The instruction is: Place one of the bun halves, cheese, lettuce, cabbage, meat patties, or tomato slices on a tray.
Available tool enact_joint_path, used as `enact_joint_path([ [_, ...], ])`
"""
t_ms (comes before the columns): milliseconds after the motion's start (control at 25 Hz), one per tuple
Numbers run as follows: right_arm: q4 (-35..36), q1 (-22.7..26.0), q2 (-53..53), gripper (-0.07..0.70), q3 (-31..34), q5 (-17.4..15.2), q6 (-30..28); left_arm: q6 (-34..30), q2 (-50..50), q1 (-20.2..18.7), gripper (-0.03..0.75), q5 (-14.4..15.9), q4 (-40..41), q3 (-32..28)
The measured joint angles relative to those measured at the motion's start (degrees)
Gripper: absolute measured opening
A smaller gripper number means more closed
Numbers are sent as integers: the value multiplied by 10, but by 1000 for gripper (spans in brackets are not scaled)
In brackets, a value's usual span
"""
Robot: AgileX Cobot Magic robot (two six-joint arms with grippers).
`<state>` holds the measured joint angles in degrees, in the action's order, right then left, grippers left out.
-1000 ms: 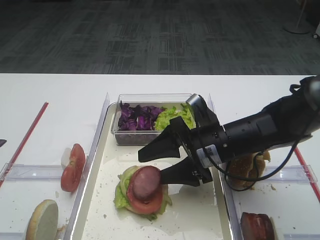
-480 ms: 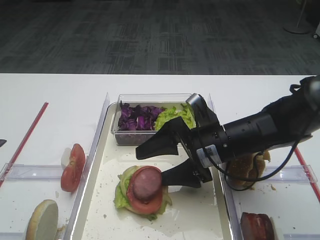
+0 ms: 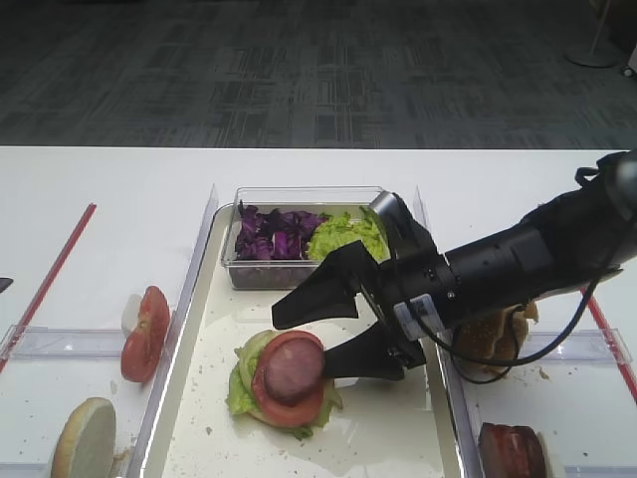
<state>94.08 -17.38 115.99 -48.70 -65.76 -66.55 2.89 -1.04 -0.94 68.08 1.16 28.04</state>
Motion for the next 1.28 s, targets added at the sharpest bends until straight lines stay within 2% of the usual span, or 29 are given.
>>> enact_joint_path([
  [200,-24,0,0,677,-14,0,8,0,0,0,439,0,0,0],
  [320,-63,0,0,677,-40,0,39,0,0,0,439,0,0,0],
  [680,-215,0,1,677,-135,0,179,0,0,0,439,0,0,0],
  [1280,-406,0,-15,678,-277,-20,352,0,0,0,439,0,0,0],
])
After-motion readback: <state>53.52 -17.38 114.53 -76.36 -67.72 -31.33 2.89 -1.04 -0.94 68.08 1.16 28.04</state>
